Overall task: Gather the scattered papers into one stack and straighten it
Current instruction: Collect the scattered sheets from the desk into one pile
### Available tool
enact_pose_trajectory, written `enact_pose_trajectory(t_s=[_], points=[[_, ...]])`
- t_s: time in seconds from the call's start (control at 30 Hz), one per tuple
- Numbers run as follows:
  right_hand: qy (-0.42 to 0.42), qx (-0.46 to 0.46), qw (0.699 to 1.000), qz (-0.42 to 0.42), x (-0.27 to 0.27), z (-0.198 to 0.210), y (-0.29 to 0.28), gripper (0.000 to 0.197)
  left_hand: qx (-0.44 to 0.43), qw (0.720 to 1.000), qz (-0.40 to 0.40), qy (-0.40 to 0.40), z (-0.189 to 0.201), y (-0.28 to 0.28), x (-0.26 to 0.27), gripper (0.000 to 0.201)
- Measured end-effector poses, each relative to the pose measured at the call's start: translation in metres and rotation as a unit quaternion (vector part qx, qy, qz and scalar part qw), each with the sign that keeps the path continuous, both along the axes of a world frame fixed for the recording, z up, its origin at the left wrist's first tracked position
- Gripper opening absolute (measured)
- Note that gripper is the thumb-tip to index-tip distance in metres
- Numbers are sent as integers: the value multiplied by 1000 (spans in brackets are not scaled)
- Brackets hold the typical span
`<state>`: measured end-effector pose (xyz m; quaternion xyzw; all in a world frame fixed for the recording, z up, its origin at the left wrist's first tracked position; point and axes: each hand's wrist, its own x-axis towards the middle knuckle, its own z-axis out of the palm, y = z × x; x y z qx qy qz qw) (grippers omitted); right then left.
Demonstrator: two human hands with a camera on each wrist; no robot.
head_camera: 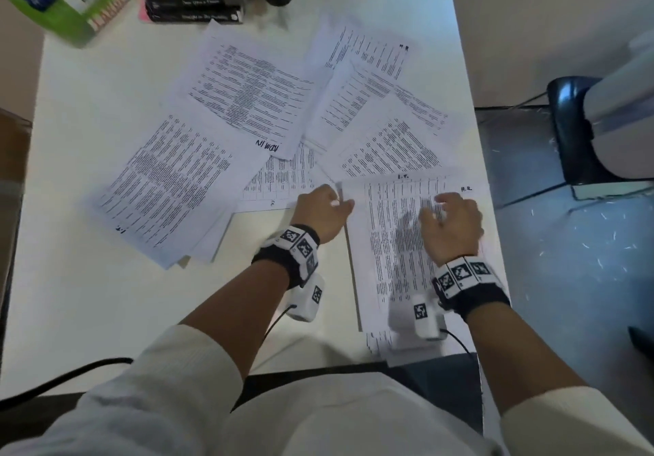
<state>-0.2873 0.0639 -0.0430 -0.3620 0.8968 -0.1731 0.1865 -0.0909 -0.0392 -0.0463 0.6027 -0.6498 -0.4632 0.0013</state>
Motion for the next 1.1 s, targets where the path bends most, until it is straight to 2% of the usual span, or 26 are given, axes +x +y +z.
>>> enact_pose_trajectory(t_s=[0.07,0.17,0.3,0.37,0.47,0.57,0.63,0.77,0.83,0.9,1.0,1.1], points=[[-13,-40,996,77,10,-2,-18,26,-11,999,41,-14,1,-14,13,38],[-66,-63,981,171,30,-2,-47,20,-35,996,78,-40,1,-39,42,21],[-99,-62,961,252,64,-1,-79,16,-80,985,132,-81,3,-66,94,15],[-117,-43,954,274,85,-3,-93,17,-107,975,143,-130,0,-74,126,17],[-171,0,947,272,123,-5,-111,24,-110,958,199,-177,-7,-84,173,31],[-196,50,934,296,164,-8,-127,40,-87,942,216,-240,-12,-93,215,45],[-209,73,930,295,187,-11,-139,53,-55,933,231,-270,-10,-97,238,64],[-186,76,945,257,213,-16,-165,66,51,902,318,-288,-9,-103,274,98],[-168,90,951,245,218,-18,-177,76,84,892,346,-278,-11,-102,283,103],[-151,109,953,237,219,-19,-186,78,62,893,366,-254,-12,-101,289,106],[-145,126,954,230,218,-20,-191,75,19,902,385,-195,-10,-105,291,102],[-148,108,955,232,216,-19,-187,67,9,889,423,-176,-3,-111,295,97]])
